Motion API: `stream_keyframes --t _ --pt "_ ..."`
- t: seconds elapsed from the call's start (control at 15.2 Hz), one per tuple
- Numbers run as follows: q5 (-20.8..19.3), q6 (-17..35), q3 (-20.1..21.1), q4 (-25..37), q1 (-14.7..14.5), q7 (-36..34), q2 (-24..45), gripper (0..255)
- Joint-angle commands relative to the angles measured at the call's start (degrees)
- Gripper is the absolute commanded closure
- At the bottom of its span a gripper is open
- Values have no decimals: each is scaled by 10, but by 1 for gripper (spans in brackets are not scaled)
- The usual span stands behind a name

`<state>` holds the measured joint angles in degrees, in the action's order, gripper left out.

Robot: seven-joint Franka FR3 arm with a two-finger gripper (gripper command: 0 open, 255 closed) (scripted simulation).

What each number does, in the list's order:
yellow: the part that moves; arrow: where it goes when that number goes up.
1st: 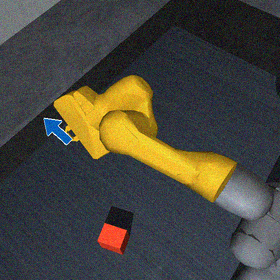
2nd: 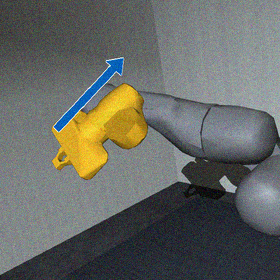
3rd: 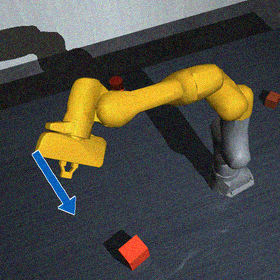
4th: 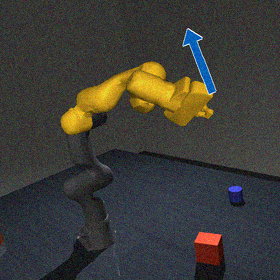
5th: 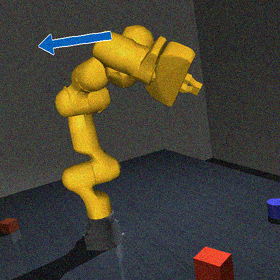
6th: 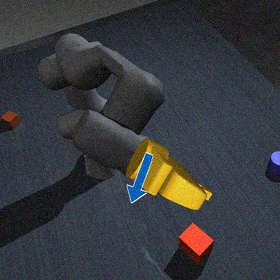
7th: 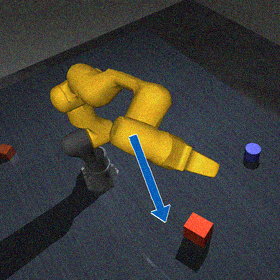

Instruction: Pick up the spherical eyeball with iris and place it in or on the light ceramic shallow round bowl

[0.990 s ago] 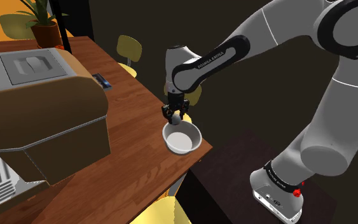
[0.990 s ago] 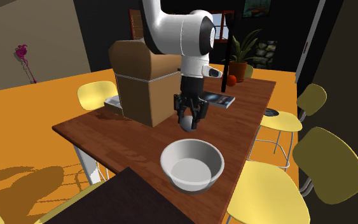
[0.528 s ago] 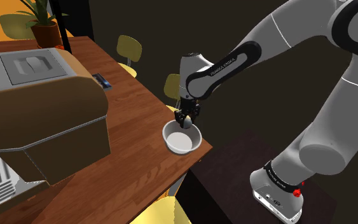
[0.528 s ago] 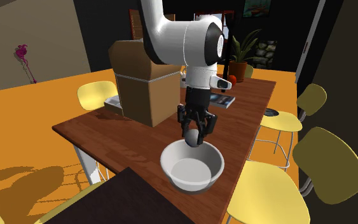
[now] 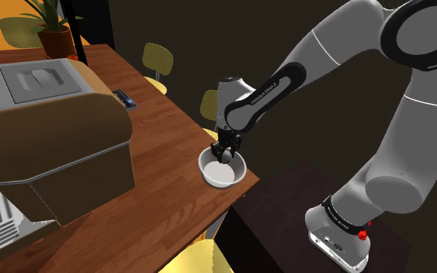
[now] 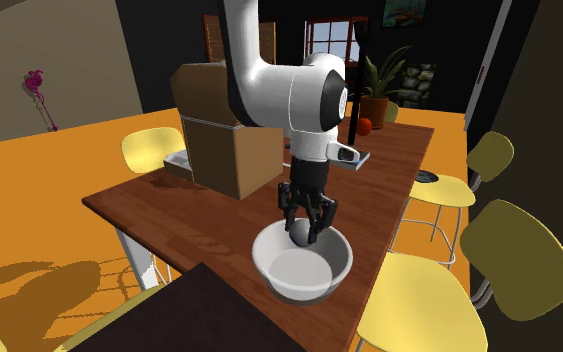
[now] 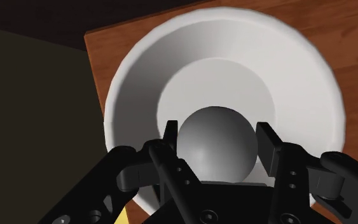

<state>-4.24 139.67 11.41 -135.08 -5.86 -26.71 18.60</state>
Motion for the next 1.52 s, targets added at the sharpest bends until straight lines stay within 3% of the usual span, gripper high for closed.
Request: stream_keyframes --t 0.0,0.53,0.59,0.92,1.19,1.45 --pt "-5 14 -3 2 -2 -3 16 255" --pt "-7 19 -4 3 -3 -4 22 255" --pt "-7 19 -4 3 -3 -4 22 0" --pt "-7 19 -4 3 -3 -4 22 0" --pt "11 -53 6 21 4 8 -32 0" --pt "11 -53 6 21 4 9 -32 0"
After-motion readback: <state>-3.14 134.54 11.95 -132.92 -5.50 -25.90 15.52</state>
